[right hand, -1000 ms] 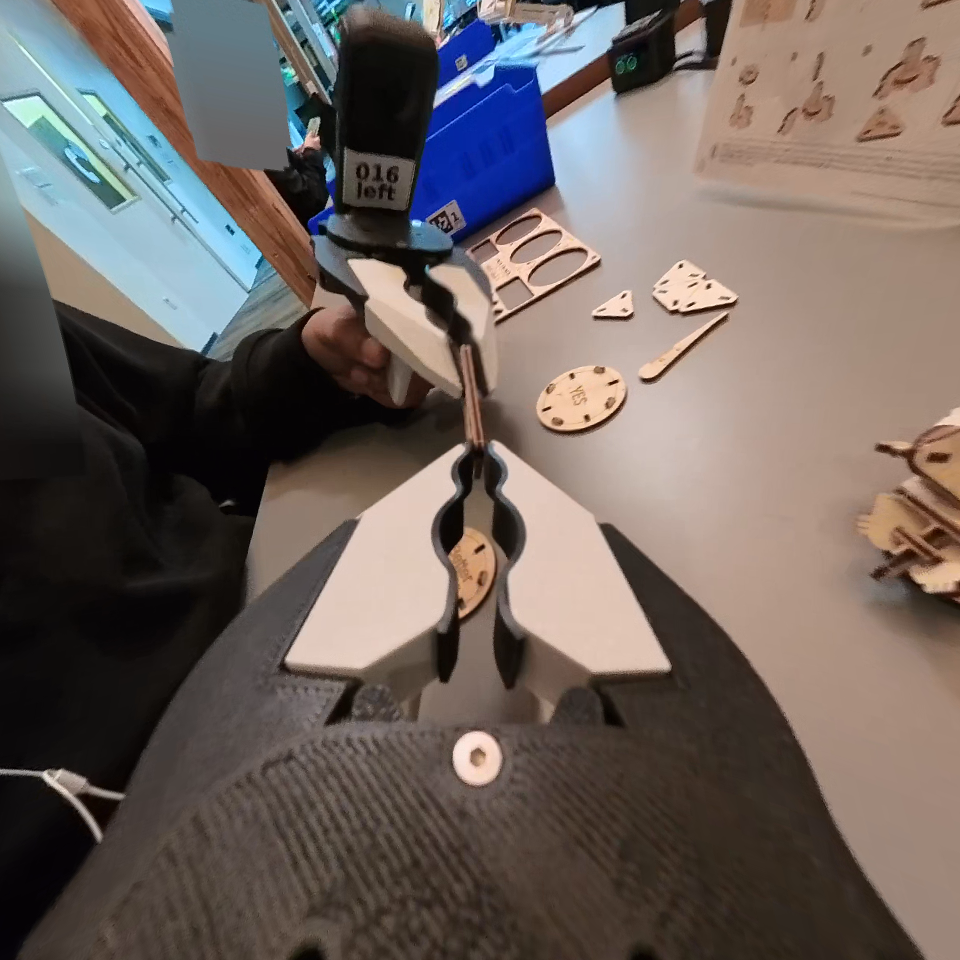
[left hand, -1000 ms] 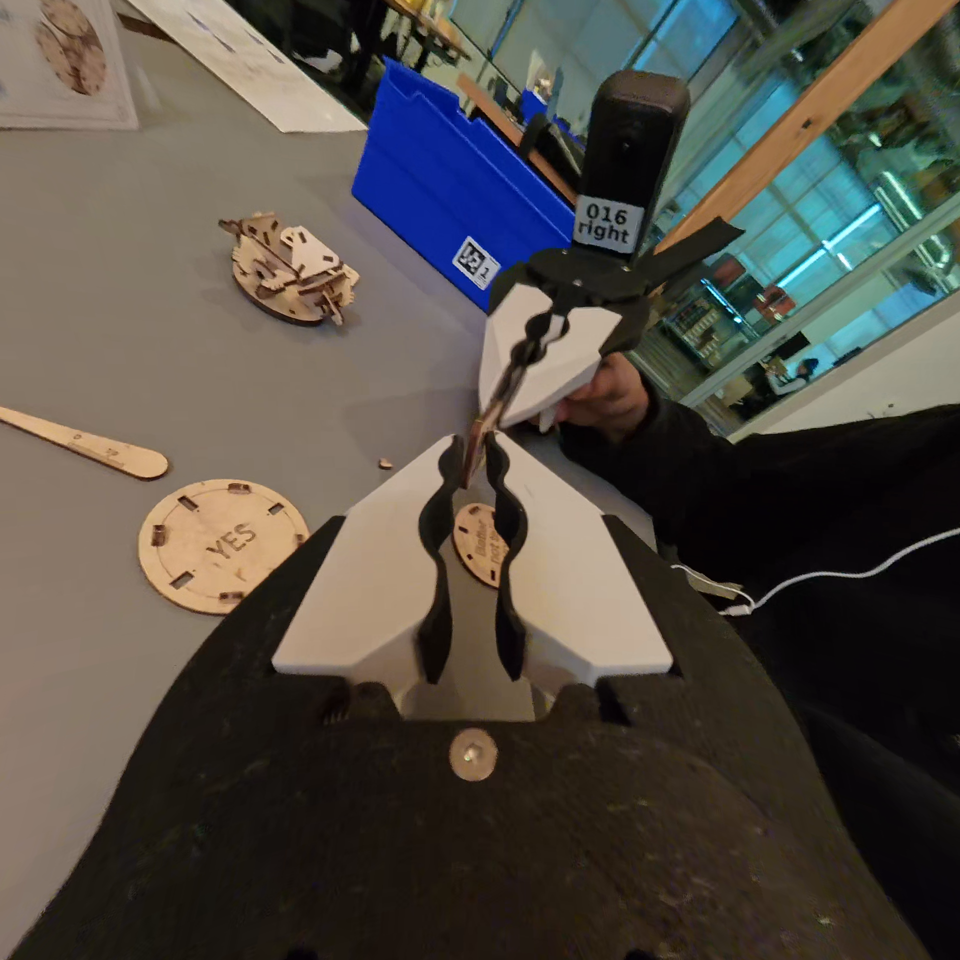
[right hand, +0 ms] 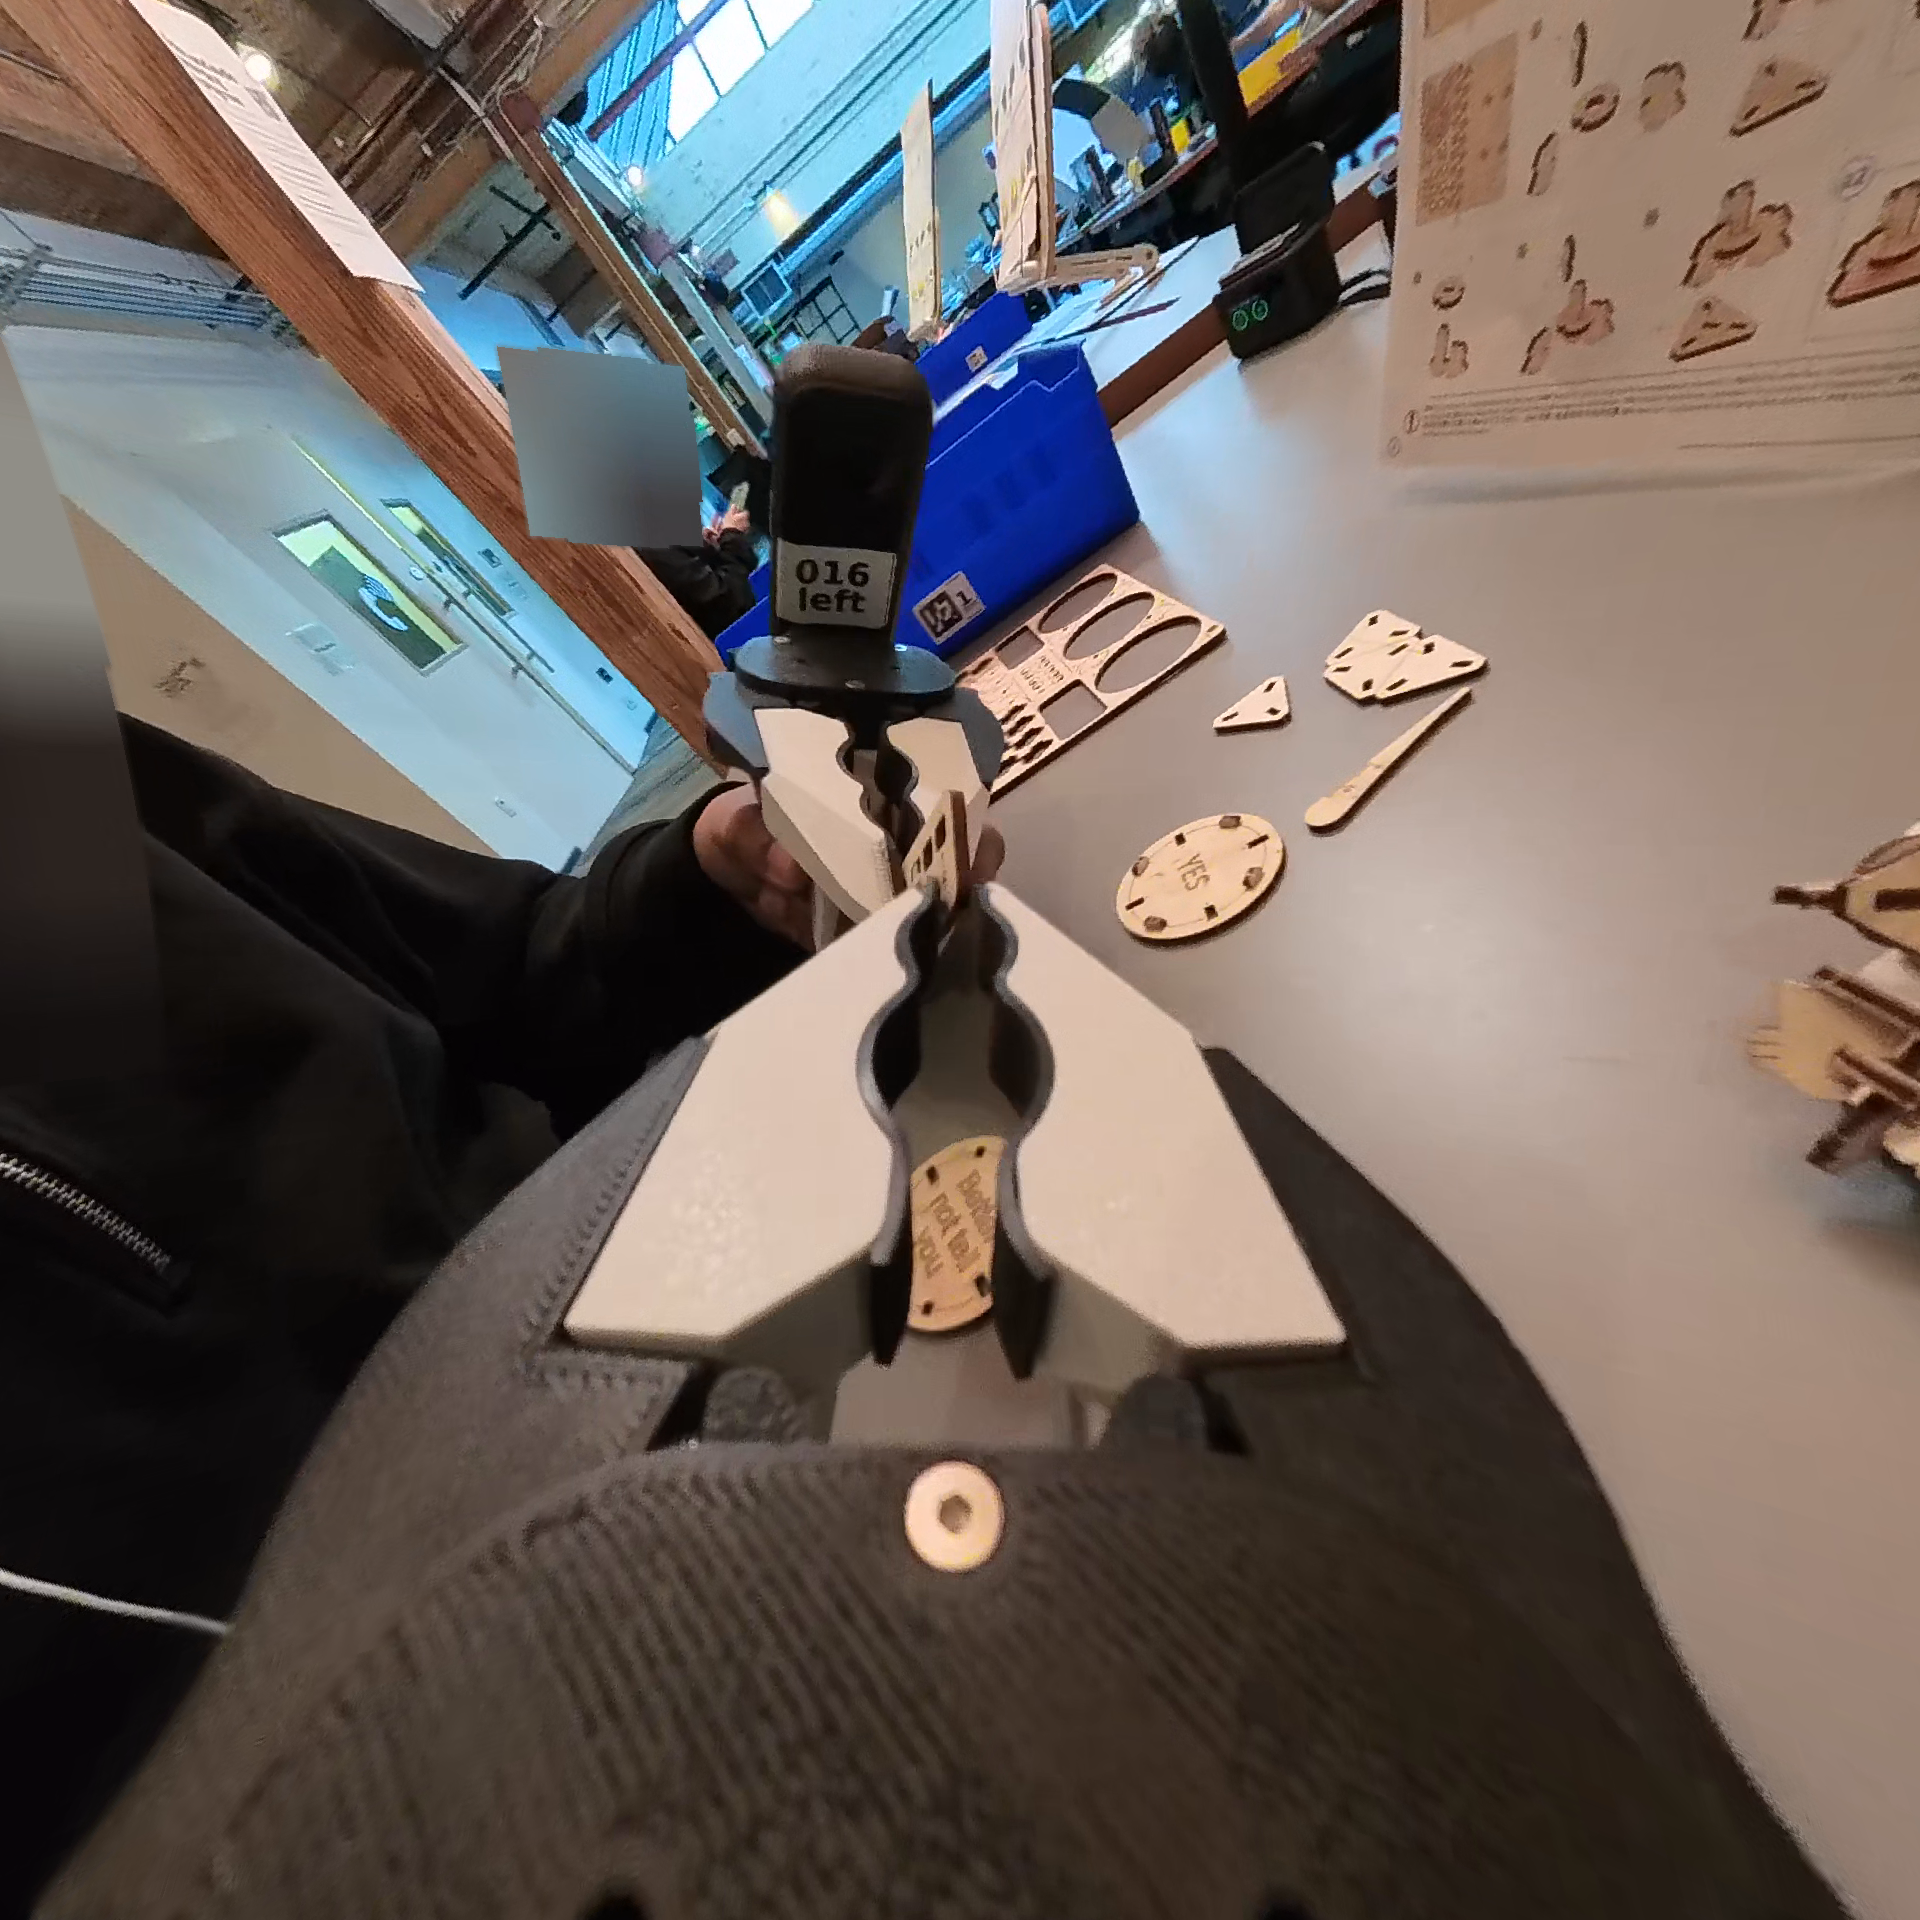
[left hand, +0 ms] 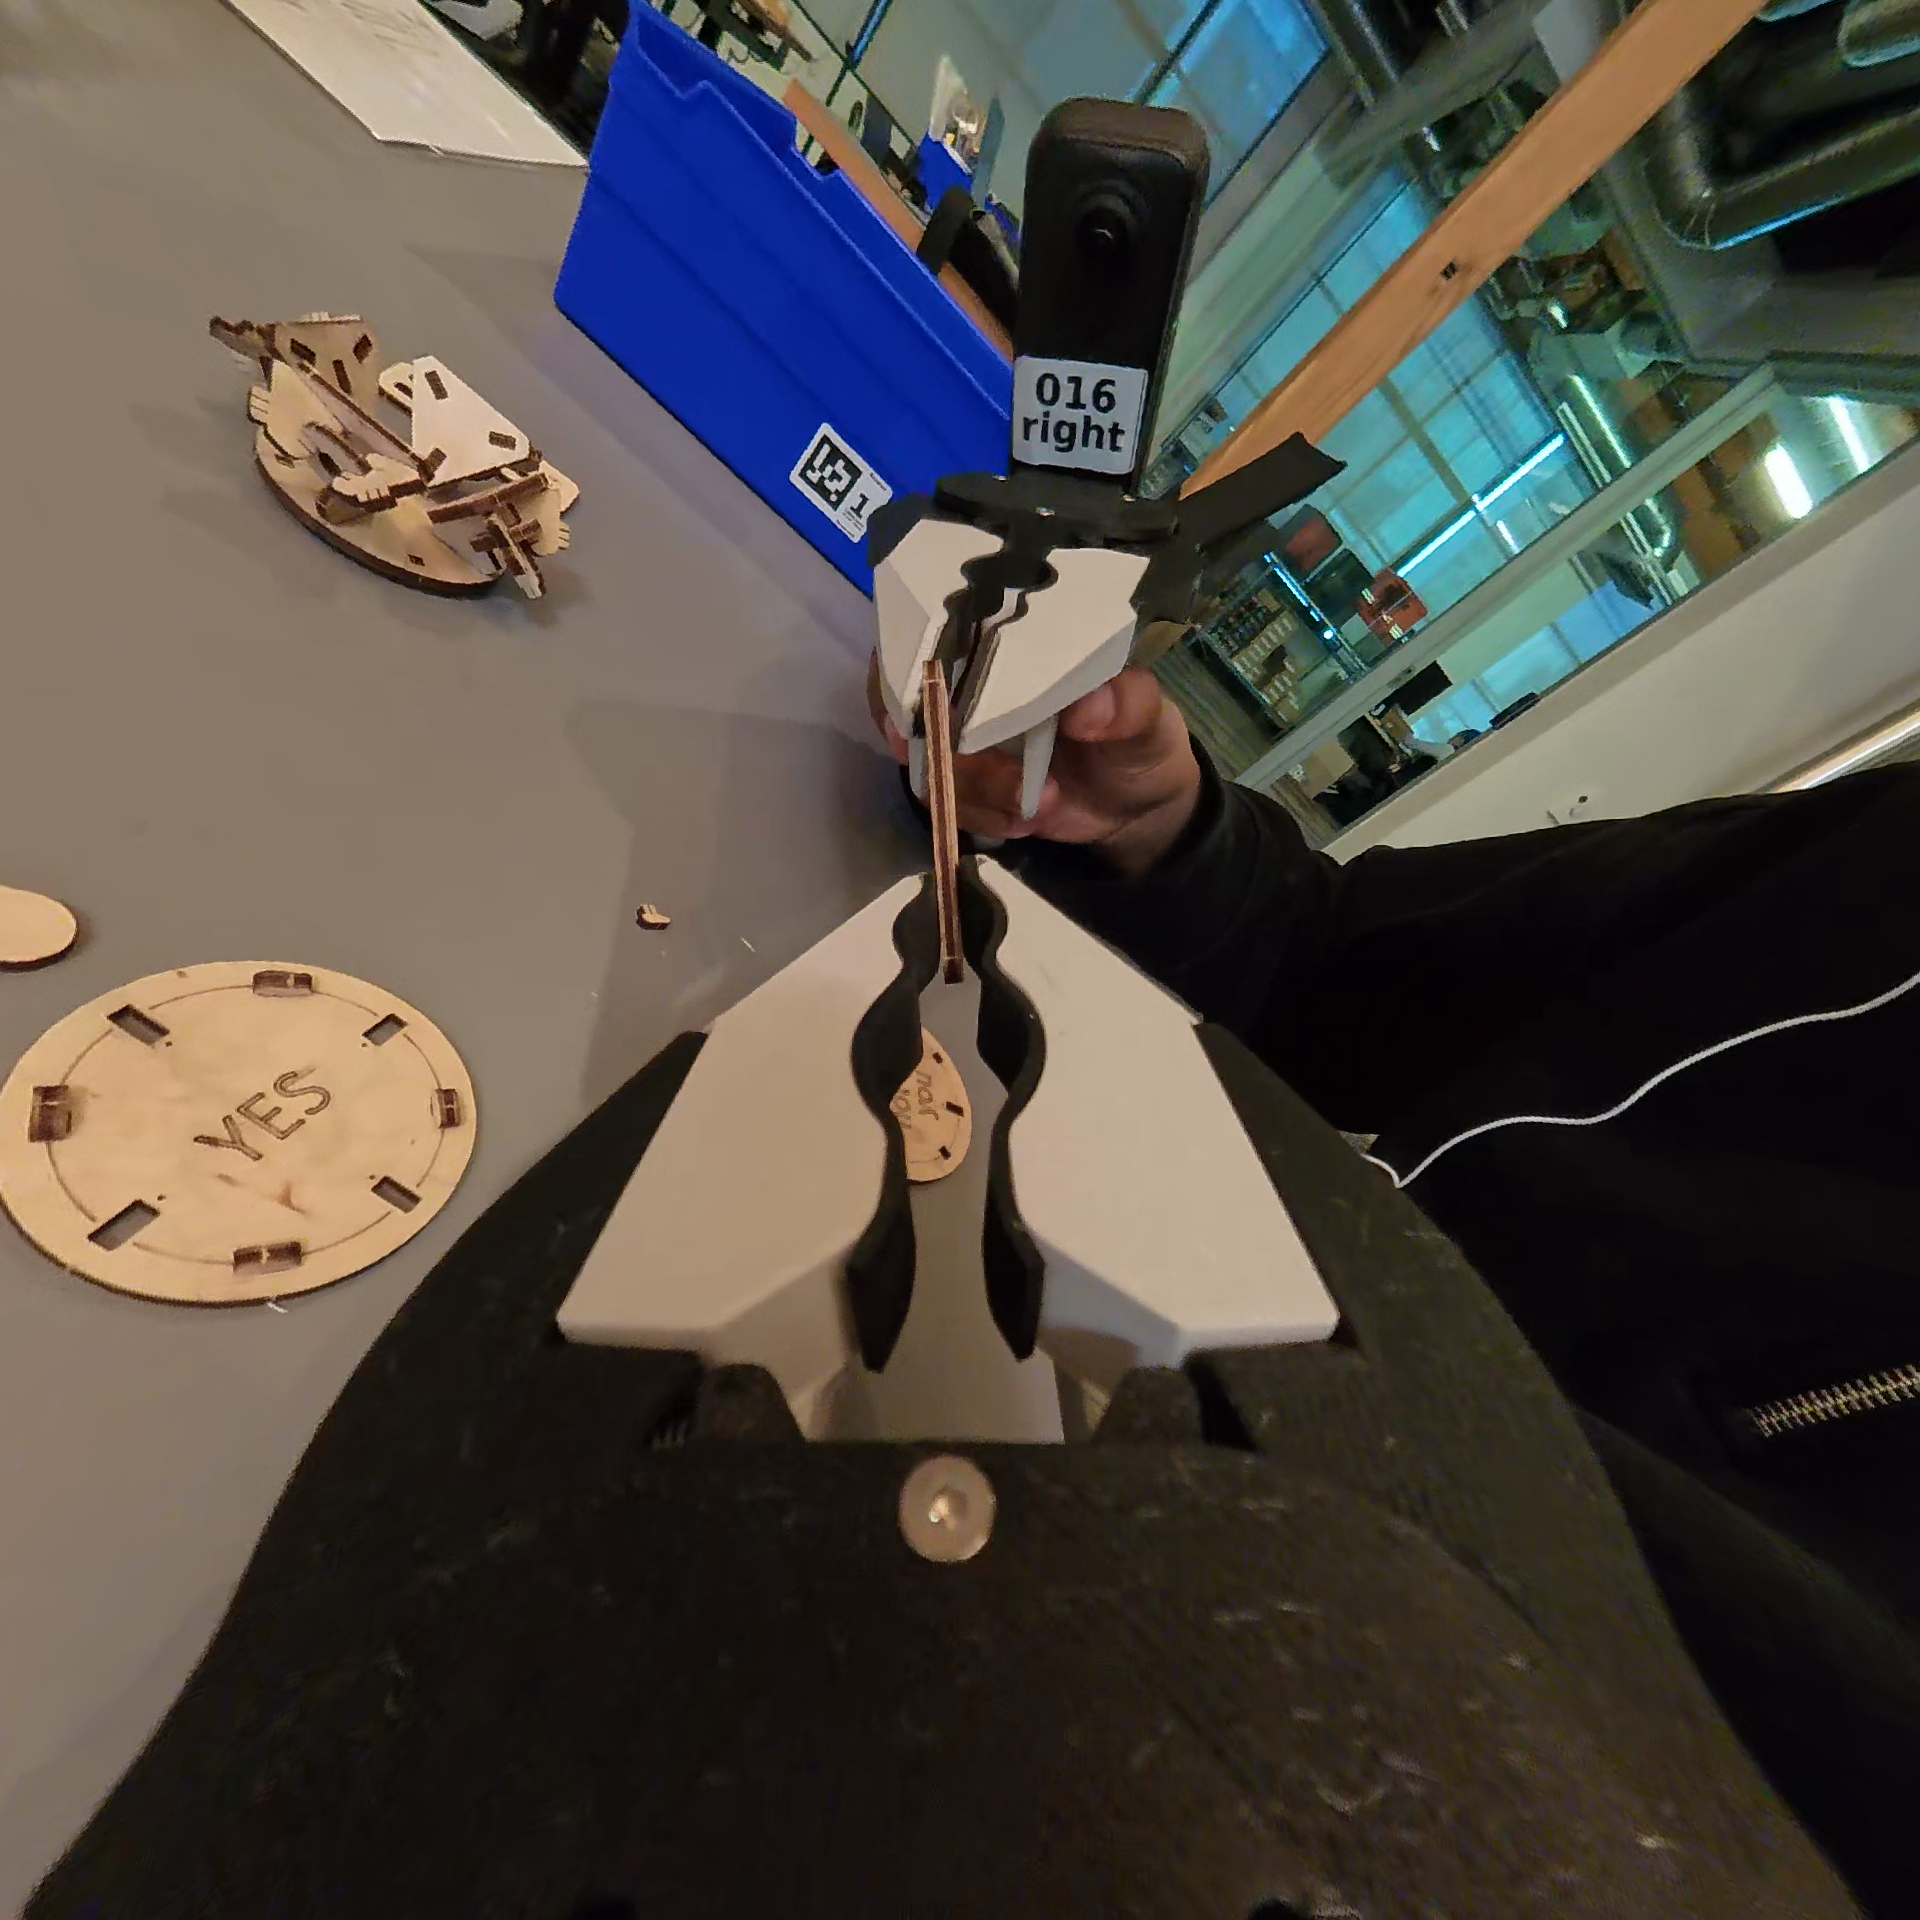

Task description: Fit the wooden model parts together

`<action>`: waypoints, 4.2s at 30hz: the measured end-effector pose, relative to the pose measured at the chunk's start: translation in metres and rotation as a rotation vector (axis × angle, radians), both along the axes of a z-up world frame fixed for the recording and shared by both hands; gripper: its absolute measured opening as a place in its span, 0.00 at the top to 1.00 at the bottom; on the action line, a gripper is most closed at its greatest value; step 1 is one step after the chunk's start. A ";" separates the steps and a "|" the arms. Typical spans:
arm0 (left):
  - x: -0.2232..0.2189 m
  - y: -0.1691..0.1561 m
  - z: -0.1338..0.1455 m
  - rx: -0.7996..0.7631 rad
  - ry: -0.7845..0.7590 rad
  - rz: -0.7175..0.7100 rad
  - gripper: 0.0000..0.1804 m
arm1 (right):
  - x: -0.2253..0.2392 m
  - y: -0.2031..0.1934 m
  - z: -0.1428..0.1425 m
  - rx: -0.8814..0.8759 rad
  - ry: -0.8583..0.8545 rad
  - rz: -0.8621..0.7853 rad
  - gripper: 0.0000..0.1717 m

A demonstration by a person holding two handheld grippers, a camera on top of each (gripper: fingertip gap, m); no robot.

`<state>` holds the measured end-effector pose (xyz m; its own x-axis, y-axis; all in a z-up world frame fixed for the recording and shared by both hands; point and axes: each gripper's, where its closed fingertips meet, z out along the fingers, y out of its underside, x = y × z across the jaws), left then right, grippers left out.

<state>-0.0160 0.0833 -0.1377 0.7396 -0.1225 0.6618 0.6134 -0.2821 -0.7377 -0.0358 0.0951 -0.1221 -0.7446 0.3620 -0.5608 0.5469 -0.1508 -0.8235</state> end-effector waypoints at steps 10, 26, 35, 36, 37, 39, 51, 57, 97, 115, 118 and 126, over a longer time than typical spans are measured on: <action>-0.005 0.002 -0.001 -0.015 0.127 0.062 0.90 | 0.005 -0.004 -0.005 0.001 -0.040 0.039 1.00; -0.003 0.001 0.007 0.013 0.175 0.073 1.00 | 0.008 -0.009 -0.005 -0.003 -0.032 0.064 0.99; -0.002 0.001 0.008 0.017 0.168 0.069 1.00 | 0.008 -0.009 -0.002 -0.023 -0.028 0.072 0.99; -0.002 0.002 0.008 0.017 0.171 0.069 1.00 | 0.008 -0.009 -0.002 -0.022 -0.028 0.072 0.99; -0.002 0.002 0.008 0.015 0.177 0.071 1.00 | 0.008 -0.009 -0.002 -0.021 -0.028 0.071 0.99; -0.002 0.002 0.008 0.010 0.195 0.074 1.00 | 0.008 -0.009 -0.002 -0.021 -0.029 0.071 0.99; 0.001 0.004 0.010 -0.001 0.394 0.115 1.00 | 0.011 -0.008 -0.001 -0.015 -0.005 0.085 0.99; 0.003 0.005 0.015 0.005 0.473 0.152 1.00 | 0.012 -0.006 0.003 -0.014 0.025 0.083 0.98; -0.010 0.004 0.033 0.156 0.211 0.207 1.00 | 0.005 -0.010 0.016 -0.135 0.040 0.041 0.98; -0.008 0.003 0.024 0.136 0.227 0.171 1.00 | 0.006 -0.006 0.011 -0.074 0.024 0.035 1.00; -0.008 0.003 0.025 0.134 0.213 0.166 1.00 | 0.005 -0.006 0.011 -0.067 0.036 0.028 1.00; -0.007 0.002 0.027 0.147 0.194 0.164 1.00 | 0.006 -0.009 0.014 -0.097 0.049 0.028 0.98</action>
